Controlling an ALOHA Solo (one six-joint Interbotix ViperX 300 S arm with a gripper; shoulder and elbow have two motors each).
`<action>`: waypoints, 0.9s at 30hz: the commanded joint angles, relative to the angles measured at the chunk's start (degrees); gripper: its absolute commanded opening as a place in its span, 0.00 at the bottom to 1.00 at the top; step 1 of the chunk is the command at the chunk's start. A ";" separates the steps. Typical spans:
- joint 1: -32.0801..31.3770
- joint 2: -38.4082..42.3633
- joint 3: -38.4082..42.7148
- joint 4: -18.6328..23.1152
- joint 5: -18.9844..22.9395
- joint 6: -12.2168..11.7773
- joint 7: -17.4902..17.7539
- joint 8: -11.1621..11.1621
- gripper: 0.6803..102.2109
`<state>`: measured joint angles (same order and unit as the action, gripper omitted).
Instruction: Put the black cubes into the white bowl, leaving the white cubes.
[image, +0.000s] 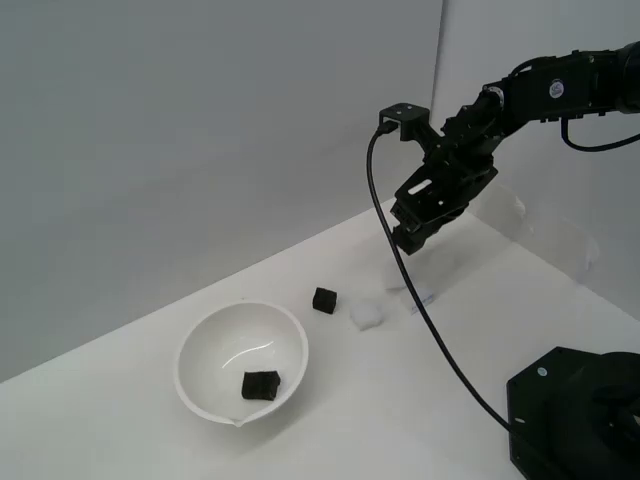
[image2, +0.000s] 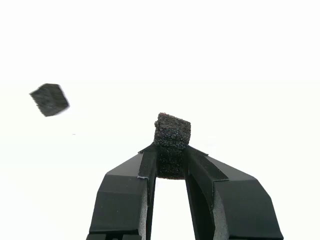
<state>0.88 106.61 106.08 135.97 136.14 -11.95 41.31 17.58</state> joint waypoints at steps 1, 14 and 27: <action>-0.18 4.13 4.48 -1.49 -1.93 -0.79 1.23 0.35 0.02; -14.15 10.28 10.81 -3.96 -4.48 -2.64 2.72 -5.62 0.02; -26.46 8.70 9.05 -8.09 -8.61 -5.80 2.37 -8.17 0.02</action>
<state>-24.17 114.79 114.35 129.29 129.38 -16.17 43.68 9.32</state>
